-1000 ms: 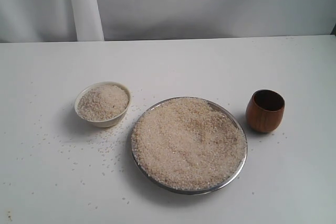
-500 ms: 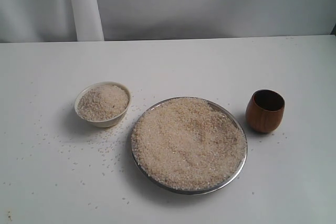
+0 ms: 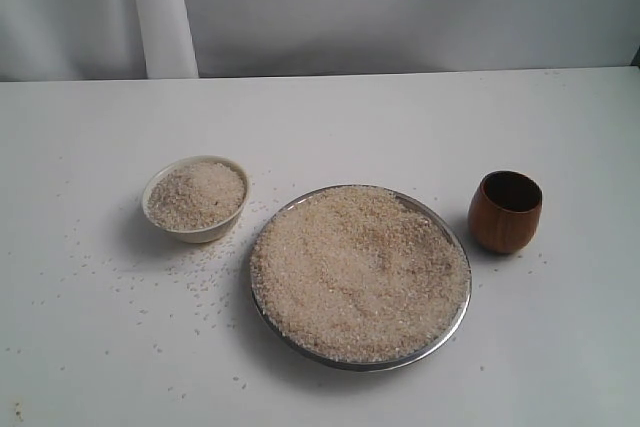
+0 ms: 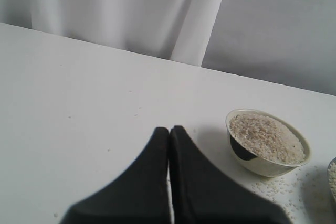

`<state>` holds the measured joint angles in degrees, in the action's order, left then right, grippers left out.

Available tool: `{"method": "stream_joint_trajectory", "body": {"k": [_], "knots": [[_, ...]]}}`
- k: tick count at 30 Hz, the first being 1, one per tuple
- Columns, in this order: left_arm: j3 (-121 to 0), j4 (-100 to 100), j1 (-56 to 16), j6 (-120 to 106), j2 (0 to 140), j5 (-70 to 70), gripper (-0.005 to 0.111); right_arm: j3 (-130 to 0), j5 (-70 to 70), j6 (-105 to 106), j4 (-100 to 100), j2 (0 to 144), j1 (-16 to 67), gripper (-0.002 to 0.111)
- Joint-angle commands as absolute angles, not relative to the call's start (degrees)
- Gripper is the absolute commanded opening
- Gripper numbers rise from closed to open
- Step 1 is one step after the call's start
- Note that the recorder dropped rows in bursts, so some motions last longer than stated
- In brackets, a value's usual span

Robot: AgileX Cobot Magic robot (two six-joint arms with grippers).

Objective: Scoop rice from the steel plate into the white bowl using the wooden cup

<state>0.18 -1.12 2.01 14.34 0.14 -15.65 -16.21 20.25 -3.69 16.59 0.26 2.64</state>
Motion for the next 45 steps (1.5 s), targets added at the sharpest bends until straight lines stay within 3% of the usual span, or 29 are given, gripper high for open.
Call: {"method": "stream_joint_trajectory", "body": {"k": [1, 14, 27, 45], "knots": [[0.0, -1.02, 1.74, 14.56, 0.0, -15.29, 0.0, -15.83, 19.09, 2.35, 8.75, 0.0, -2.93, 0.0], [0.0, -1.02, 1.74, 14.56, 0.0, -15.29, 0.0, -0.34, 9.14, 1.46, 1.32, 0.0, -6.65, 0.0], [0.0, -1.02, 1.74, 14.56, 0.0, -15.29, 0.0, 0.0, 16.42, 0.43, 2.4, 0.0, -0.99, 0.0], [0.0, -1.02, 1.74, 14.56, 0.0, -15.29, 0.0, 0.0, 18.77, -0.3, 2.18, 0.0, -0.74, 0.0]]}}
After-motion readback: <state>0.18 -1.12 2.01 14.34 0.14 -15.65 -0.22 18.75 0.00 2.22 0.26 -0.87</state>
